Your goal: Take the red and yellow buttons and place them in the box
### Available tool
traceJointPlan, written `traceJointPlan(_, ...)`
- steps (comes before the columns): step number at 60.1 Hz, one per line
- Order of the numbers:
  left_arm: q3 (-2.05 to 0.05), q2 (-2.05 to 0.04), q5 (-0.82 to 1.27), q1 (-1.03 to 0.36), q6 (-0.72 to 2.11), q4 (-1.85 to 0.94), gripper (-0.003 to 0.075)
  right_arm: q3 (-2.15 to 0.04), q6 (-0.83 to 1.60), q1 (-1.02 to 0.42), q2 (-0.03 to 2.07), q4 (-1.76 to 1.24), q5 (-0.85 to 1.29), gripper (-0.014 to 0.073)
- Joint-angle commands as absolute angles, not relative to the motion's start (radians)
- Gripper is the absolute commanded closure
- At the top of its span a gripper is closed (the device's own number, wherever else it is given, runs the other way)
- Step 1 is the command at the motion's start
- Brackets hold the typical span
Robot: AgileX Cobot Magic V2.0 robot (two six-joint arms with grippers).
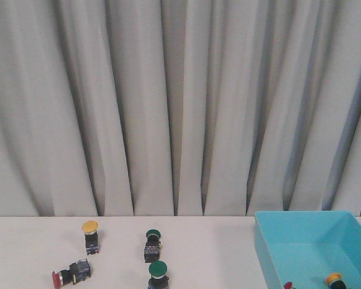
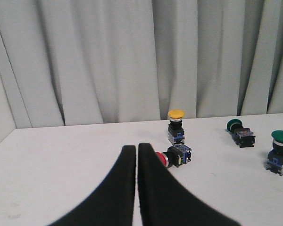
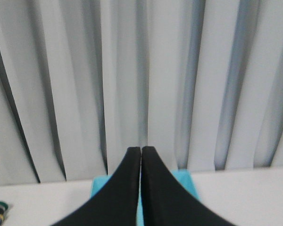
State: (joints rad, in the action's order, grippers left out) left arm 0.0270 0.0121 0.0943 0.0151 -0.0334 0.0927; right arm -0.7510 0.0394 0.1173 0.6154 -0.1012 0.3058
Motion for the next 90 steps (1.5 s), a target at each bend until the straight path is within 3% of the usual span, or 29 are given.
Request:
traceJointPlan(1, 0.037, 0.026, 0.020, 0.017, -0.037, 0.085, 0.0726, -0.621, 0.000, 0.117, 0.546, -0.102, 0.174, 0.0603)
traceJointPlan(36, 0.037, 0.026, 0.020, 0.017, -0.037, 0.085, 0.0726, 0.048, -0.166, 0.117, 0.133, -0.051, -0.026, 0.0603)
traceJointPlan(50, 0.037, 0.026, 0.020, 0.017, -0.037, 0.085, 0.0726, 0.043, -0.177, 0.117, -0.010, 0.027, 0.139, 0.0603)
traceJointPlan(59, 0.037, 0.026, 0.020, 0.017, -0.037, 0.085, 0.0726, 0.044, -0.182, 0.111, -0.030, 0.022, 0.146, 0.0603)
traceJointPlan(74, 0.037, 0.026, 0.020, 0.017, -0.037, 0.085, 0.0726, 0.044, -0.180, -0.030, -0.030, 0.065, 0.136, 0.0603)
traceJointPlan(90, 0.037, 0.026, 0.020, 0.017, -0.037, 0.085, 0.0726, 0.044, -0.106, -0.033, -0.030, 0.099, 0.133, 0.0603)
